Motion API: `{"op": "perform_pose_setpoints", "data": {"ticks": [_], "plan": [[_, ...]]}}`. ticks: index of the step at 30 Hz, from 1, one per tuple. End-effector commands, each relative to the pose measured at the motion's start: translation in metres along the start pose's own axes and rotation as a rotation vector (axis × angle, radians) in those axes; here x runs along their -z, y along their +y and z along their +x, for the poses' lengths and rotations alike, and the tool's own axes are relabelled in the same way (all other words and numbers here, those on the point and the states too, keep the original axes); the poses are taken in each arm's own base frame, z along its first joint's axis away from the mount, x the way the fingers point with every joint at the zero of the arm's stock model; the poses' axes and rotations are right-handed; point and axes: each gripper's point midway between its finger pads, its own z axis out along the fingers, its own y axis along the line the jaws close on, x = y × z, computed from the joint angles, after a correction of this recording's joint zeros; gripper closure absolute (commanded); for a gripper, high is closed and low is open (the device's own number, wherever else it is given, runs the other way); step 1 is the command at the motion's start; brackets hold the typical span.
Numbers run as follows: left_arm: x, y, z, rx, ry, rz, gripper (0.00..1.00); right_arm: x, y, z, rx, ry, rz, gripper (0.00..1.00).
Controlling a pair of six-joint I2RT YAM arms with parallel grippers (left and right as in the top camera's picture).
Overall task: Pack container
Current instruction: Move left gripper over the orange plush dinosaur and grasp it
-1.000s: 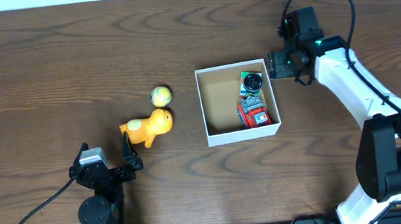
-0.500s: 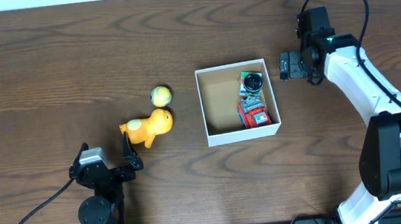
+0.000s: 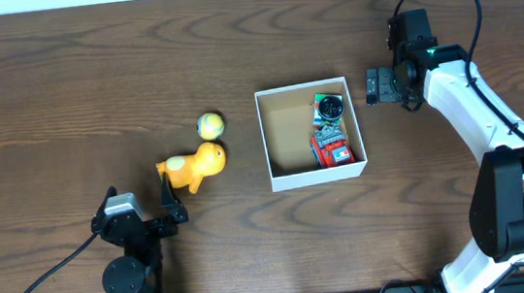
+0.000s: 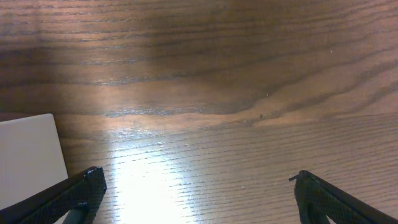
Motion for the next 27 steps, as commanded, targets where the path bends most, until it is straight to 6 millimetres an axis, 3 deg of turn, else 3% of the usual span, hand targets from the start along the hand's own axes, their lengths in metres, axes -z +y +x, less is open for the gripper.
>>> {"op": "perform_pose_setpoints", "data": {"ticks": [1,4,10,14,18,23,27], "plan": [[0.002,-0.021,0.019,-0.016,0.078,0.127,0.02,-0.003,-0.005,0.001,-0.022,0.006,0.017,0.01],[0.005,-0.028,0.007,-0.014,0.089,0.156,0.02,-0.003,-0.005,0.001,-0.022,0.006,0.017,0.01],[0.011,-0.046,-0.038,-0.111,0.142,0.220,0.02,-0.003,-0.005,0.001,-0.022,0.006,0.017,0.01],[0.003,-0.059,-0.044,-0.136,0.316,0.269,0.02,-0.003,-0.005,0.001,-0.022,0.006,0.017,0.01],[-0.020,-0.066,-0.031,-0.113,0.534,0.281,0.02,-0.003,-0.005,0.001,-0.022,0.006,0.017,0.01],[-0.030,-0.059,0.016,-0.065,0.944,0.219,0.02,-0.003,-0.005,0.002,-0.022,0.007,0.017,0.01],[-0.039,-0.059,0.043,-0.023,1.160,0.196,0.02,-0.003,-0.005,0.001,-0.022,0.006,0.017,0.01]]}}
